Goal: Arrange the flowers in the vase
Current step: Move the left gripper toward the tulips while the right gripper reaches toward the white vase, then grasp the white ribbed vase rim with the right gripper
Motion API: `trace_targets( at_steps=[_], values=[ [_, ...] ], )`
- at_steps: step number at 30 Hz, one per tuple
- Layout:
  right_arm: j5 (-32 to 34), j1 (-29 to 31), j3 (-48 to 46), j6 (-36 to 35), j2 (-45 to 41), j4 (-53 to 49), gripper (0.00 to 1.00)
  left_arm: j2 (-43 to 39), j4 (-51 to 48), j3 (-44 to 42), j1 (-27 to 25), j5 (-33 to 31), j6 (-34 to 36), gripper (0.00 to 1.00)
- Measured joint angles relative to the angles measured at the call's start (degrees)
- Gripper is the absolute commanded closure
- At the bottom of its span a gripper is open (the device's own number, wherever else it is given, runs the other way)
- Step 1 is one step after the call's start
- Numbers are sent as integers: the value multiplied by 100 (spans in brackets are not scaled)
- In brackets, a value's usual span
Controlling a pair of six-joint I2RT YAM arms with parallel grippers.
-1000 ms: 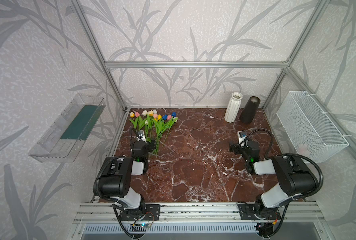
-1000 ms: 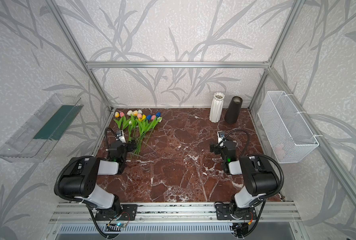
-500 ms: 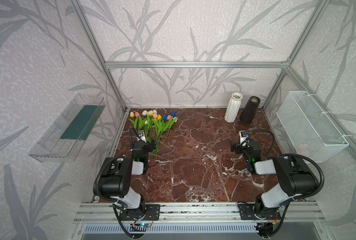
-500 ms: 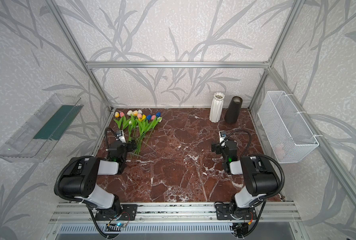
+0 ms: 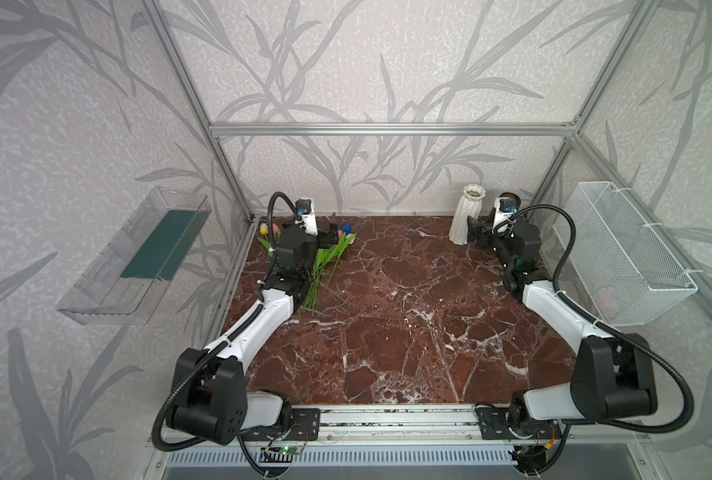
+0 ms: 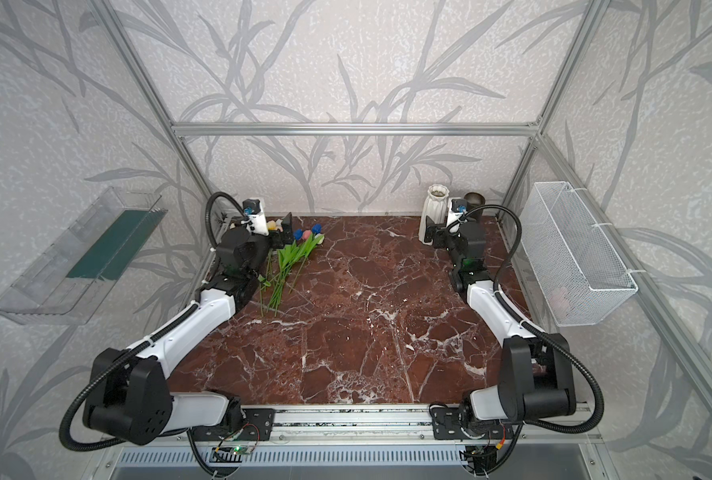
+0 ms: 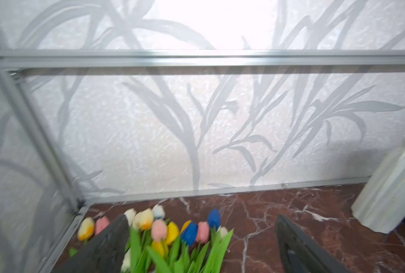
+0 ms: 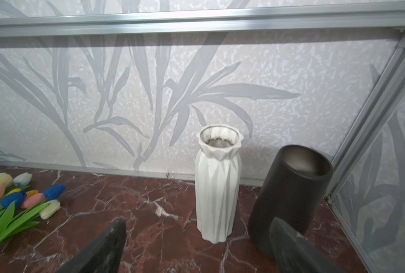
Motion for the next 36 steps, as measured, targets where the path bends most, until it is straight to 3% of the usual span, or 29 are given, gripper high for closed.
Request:
trace_targets(
  at_steps=[4, 14, 25, 36],
  values=[
    [59, -7, 960, -26, 750, -741, 0, 614, -605, 645, -299, 358, -4, 3],
    [308, -72, 2208, -111, 2055, -1373, 1, 861, -861, 483, -737, 772, -107, 3],
    [448, -133, 2704, -177, 2826, -1069, 1, 651, -459, -232, -782, 861, -166, 3],
    [332, -162, 2736, -116, 3289, -280, 14, 505, 151, -850, -931, 968, -334, 3]
  ],
)
